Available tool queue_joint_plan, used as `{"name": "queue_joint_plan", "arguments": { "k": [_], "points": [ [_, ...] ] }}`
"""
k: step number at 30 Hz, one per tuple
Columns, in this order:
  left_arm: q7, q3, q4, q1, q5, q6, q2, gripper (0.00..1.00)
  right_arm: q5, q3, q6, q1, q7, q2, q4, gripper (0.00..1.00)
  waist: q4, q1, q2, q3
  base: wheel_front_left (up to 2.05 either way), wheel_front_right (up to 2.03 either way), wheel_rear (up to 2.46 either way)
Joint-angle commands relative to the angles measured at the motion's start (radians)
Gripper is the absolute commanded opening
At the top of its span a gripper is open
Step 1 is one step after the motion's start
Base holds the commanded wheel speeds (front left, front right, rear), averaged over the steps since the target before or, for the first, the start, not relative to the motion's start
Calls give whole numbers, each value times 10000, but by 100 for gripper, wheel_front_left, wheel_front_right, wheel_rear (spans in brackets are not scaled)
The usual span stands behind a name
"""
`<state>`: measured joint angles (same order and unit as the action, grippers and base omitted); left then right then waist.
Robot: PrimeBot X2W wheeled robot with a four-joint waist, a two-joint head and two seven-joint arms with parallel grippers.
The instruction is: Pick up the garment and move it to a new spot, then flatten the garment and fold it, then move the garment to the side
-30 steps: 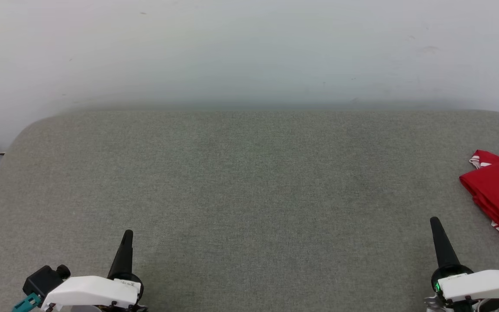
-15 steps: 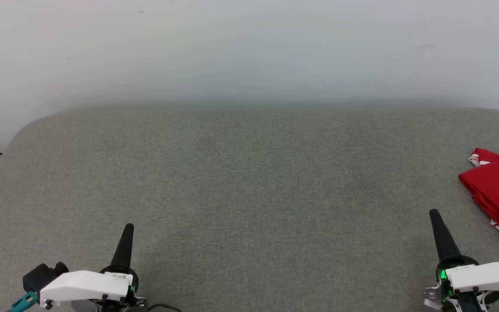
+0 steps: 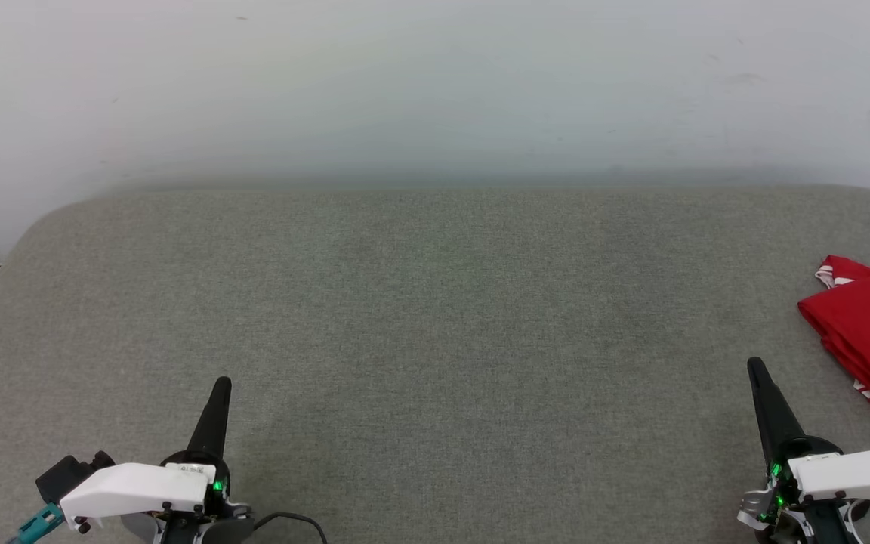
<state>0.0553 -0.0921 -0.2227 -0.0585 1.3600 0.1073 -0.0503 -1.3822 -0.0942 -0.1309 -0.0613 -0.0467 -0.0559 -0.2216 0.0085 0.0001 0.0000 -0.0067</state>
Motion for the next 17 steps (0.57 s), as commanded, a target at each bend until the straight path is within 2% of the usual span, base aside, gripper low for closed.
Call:
{"name": "queue_joint_plan", "arguments": {
  "k": [1, 17],
  "points": [
    [68, -36, 5, -213, 270, 88, -1, 0, -252, -34, 1, -201, -70, -32, 9, 0, -4, -1, 0, 6, 0, 0, 0],
    [393, -158, -141, -415, 1577, 184, 1, 0, -1481, -93, 2, -400, -410, -14, -141, 0, -48, -1, 0, 55, 0, 0, 0]
  ]
}}
